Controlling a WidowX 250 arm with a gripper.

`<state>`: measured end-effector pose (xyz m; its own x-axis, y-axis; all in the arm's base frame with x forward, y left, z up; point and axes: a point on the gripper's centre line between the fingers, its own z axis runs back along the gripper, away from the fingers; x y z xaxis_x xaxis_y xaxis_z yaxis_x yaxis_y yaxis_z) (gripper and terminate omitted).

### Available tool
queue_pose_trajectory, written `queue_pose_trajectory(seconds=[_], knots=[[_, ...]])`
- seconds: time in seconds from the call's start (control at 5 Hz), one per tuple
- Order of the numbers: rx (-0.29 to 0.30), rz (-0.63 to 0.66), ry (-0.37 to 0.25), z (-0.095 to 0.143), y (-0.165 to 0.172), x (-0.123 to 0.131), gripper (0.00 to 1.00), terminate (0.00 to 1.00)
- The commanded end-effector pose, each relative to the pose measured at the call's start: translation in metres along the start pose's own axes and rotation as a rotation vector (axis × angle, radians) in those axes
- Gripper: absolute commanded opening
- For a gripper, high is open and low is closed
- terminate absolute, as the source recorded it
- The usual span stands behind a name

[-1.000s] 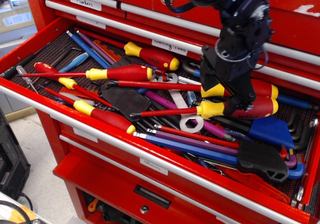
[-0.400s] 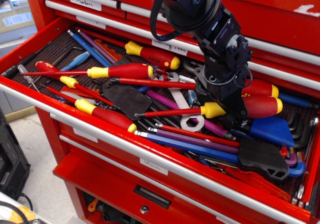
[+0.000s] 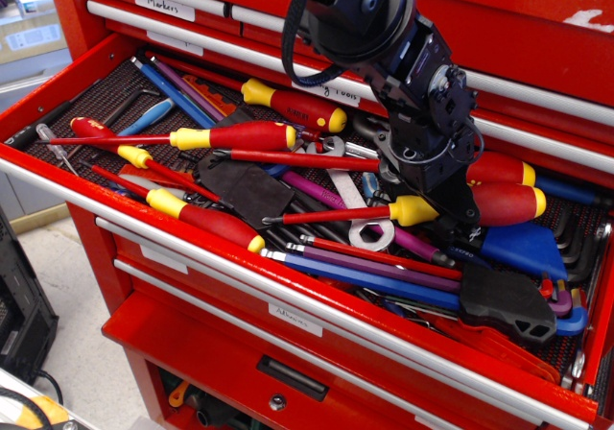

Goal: Pick up red srewdriver

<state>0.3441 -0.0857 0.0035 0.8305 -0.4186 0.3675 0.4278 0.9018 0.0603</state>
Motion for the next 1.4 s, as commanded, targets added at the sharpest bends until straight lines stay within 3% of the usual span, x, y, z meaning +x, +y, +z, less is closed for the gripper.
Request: queue_pose_trajectory(seconds=[0.0, 0.2, 0.4, 0.8, 1.2], knots=[[-0.070, 0.009, 0.082, 0.017, -0.004, 0.008, 0.00, 0.00], [-0.111, -0.029, 0.167, 0.042, 0.004, 0.019, 0.00, 0.00], [-0.112, -0.081, 0.250, 0.067, 0.014, 0.027, 0.00, 0.00], [-0.114, -0.133, 0.344, 0.101, 0.021, 0.031, 0.00, 0.00], [-0.107, -0.150, 0.437, 0.149, 0.020, 0.016, 0.00, 0.00]])
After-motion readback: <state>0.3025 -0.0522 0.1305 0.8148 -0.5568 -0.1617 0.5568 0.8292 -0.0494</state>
